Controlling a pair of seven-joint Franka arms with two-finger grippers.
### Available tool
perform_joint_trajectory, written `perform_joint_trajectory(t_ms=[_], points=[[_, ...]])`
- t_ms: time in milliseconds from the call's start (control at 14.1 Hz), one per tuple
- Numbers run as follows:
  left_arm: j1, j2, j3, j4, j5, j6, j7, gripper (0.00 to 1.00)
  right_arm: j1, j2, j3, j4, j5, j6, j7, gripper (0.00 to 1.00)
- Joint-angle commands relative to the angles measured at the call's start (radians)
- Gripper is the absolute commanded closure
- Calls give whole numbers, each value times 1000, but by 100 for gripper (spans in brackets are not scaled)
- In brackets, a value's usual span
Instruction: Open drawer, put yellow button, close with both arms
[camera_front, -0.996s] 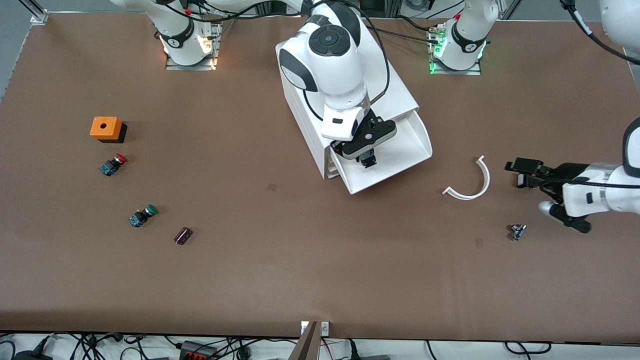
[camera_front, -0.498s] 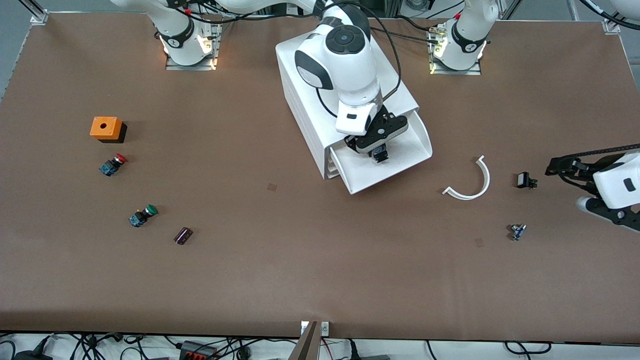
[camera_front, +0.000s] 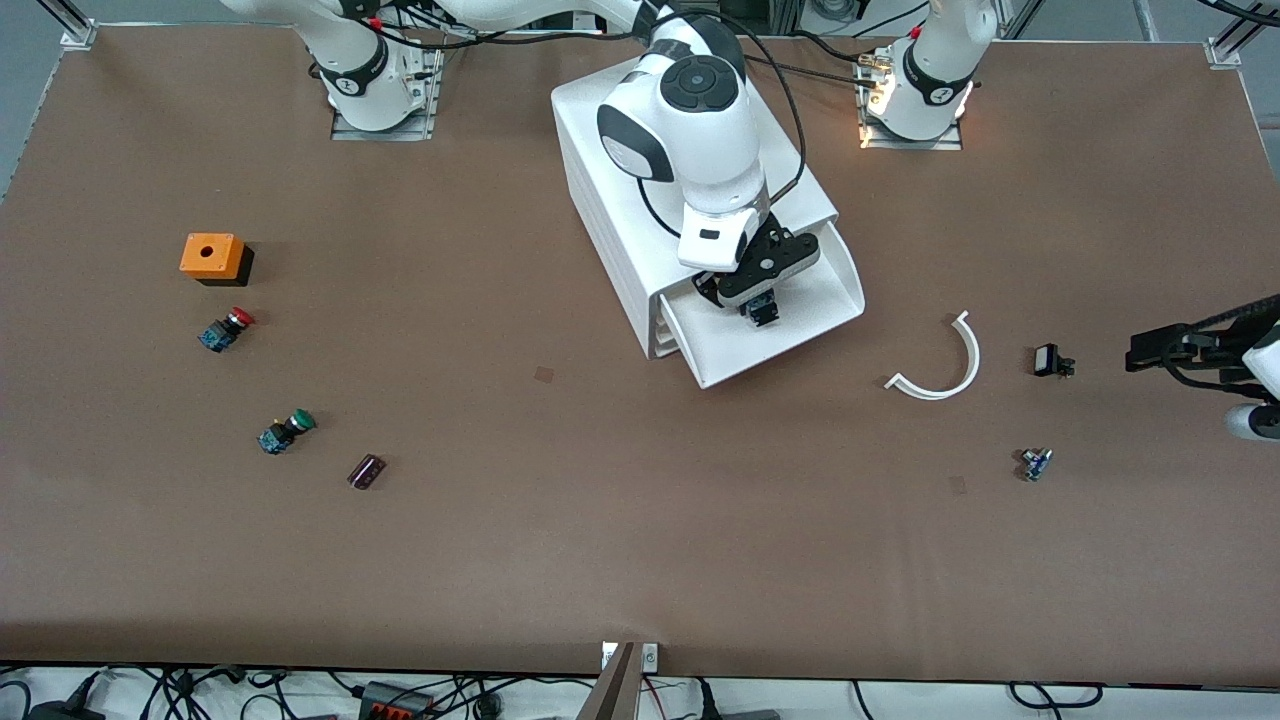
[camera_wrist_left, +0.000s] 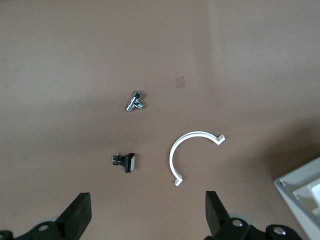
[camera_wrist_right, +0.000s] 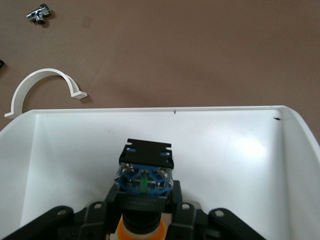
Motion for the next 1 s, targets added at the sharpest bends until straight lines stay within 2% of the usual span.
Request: perform_joint_trajectory(t_ms=[0, 142, 213, 284, 356, 640, 924], points=[[-5, -8, -4, 0, 21, 0, -46, 0, 4, 16, -21, 37, -12, -24, 17, 100], [-11, -10, -5, 0, 23, 0, -53, 0, 2, 16, -23, 37, -12, -26, 14, 100], [-11, -10, -5, 0, 21, 0, -51, 0, 2, 14, -23, 37, -12, -30, 15, 81], [-11, -10, -5, 0, 21, 0, -51, 0, -1, 12, -23, 37, -12, -41, 14, 9], [-9, -10, -5, 0, 21, 0, -50, 0, -1, 11, -24, 37, -12, -47, 15, 0], [-11, -11, -5, 0, 21, 0, -50, 0, 1, -26, -23, 42, -11, -113, 20, 0], [-11, -23, -8, -1, -5, -1, -130, 0, -36, -70, -24, 134, -8, -246, 17, 0]])
